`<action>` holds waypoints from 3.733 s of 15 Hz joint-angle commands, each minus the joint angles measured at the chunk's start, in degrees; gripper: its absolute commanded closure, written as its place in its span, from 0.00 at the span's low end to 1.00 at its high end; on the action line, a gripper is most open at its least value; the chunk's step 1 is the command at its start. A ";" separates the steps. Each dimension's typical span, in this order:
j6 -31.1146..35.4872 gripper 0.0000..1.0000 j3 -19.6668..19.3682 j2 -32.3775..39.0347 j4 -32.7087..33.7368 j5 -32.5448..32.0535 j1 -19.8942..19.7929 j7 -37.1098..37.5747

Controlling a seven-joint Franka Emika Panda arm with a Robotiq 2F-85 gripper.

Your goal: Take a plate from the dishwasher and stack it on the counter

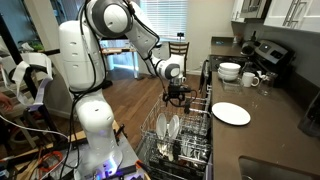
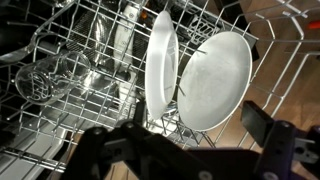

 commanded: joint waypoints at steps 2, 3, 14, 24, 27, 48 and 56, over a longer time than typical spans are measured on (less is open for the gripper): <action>3.12 0.04 0.71 4.86 1.61 7.57 -1.81 -11.40; 3.26 0.05 0.90 5.72 1.96 8.81 -2.18 -13.30; 2.01 0.04 1.01 13.80 7.44 10.21 -5.40 -19.66; 0.34 0.24 2.58 21.02 13.17 10.79 -9.07 -19.87; -0.83 0.46 3.31 21.97 14.25 11.27 -9.86 -19.81; -12.41 0.80 2.94 22.29 17.24 13.53 -9.80 -18.43; -13.43 0.97 2.91 23.69 17.49 15.22 -9.67 -17.88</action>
